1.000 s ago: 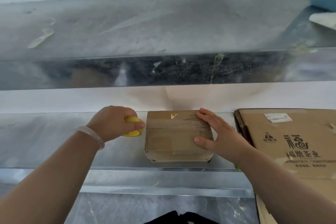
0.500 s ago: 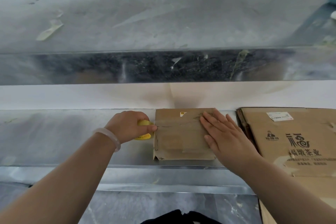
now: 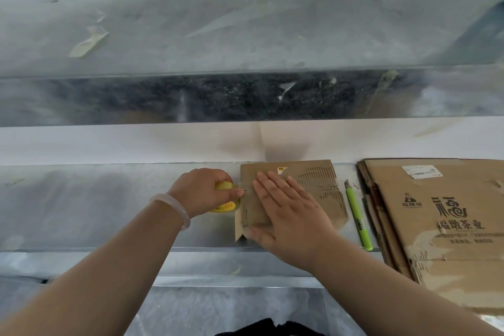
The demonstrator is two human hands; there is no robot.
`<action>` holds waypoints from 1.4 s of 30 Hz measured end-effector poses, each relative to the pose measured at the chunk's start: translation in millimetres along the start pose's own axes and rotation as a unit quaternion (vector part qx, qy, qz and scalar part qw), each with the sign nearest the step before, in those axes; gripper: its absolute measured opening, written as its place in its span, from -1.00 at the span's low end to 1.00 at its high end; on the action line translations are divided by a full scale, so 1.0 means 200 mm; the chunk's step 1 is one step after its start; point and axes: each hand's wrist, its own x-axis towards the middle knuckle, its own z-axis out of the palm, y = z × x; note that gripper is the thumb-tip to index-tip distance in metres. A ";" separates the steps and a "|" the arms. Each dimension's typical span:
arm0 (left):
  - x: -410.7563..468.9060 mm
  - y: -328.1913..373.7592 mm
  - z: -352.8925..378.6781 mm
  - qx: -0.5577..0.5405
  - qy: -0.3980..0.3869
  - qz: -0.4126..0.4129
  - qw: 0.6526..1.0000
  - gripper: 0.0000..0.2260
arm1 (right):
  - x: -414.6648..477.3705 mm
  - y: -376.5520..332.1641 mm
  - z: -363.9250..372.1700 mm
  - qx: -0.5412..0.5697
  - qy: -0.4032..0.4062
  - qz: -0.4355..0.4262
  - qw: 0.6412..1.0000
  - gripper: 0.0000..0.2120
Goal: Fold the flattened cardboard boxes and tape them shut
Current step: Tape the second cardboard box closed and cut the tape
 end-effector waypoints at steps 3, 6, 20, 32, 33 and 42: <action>-0.03 0.00 0.03 -0.043 0.027 -0.003 0.999 -0.65 | 0.00 0.01 0.00 -0.008 0.012 0.003 1.000 -0.14; -0.08 -0.03 0.06 -0.104 0.078 0.038 0.991 -0.76 | -0.01 0.01 -0.01 -0.009 0.018 0.009 1.000 -0.15; -0.01 -0.09 0.03 0.161 -0.013 0.144 0.976 -0.55 | -0.03 -0.02 -0.03 -0.021 0.008 0.031 0.999 -0.14; -0.08 -0.10 0.06 0.075 0.055 0.144 0.985 -0.49 | 0.08 -0.17 -0.10 -0.090 -0.032 0.058 0.994 -0.22; -0.08 -0.10 0.05 0.067 0.056 0.148 0.985 -0.47 | 0.09 -0.18 -0.11 -0.101 -0.040 0.057 0.992 -0.21; -0.13 -0.15 0.03 -0.050 0.066 0.113 0.990 -0.58 | 0.15 -0.23 -0.13 -0.153 -0.094 0.066 0.982 -0.13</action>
